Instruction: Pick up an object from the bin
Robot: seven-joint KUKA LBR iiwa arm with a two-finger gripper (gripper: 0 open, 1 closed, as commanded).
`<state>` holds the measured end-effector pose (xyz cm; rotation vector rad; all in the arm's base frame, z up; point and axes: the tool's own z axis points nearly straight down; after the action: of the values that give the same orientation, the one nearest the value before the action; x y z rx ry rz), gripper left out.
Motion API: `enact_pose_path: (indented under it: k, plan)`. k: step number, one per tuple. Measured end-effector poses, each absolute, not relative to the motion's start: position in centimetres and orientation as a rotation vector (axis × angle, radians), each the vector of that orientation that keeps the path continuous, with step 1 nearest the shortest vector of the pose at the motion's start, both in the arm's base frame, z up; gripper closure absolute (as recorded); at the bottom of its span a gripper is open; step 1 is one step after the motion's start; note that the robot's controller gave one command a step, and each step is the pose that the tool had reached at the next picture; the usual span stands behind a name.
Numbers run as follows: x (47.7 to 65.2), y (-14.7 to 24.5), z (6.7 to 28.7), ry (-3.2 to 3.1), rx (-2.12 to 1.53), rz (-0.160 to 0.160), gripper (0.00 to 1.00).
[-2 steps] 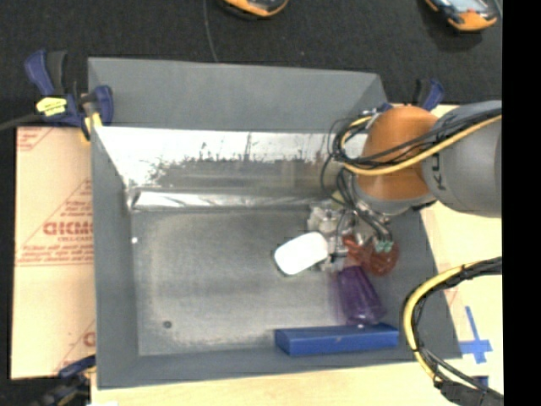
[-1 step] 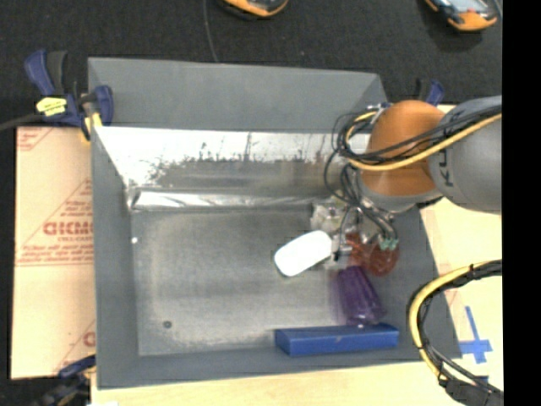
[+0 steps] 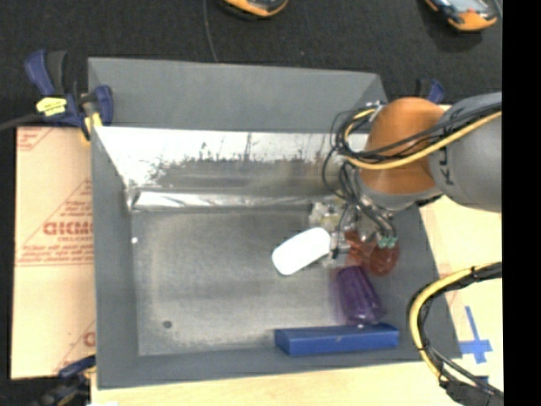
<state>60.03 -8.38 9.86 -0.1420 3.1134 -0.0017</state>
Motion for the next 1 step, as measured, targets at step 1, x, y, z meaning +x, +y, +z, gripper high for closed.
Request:
enact_pose_path:
  k: [1]
  plan:
    - [62.21,-7.79,7.98,3.084,-0.437,-0.01,1.0]
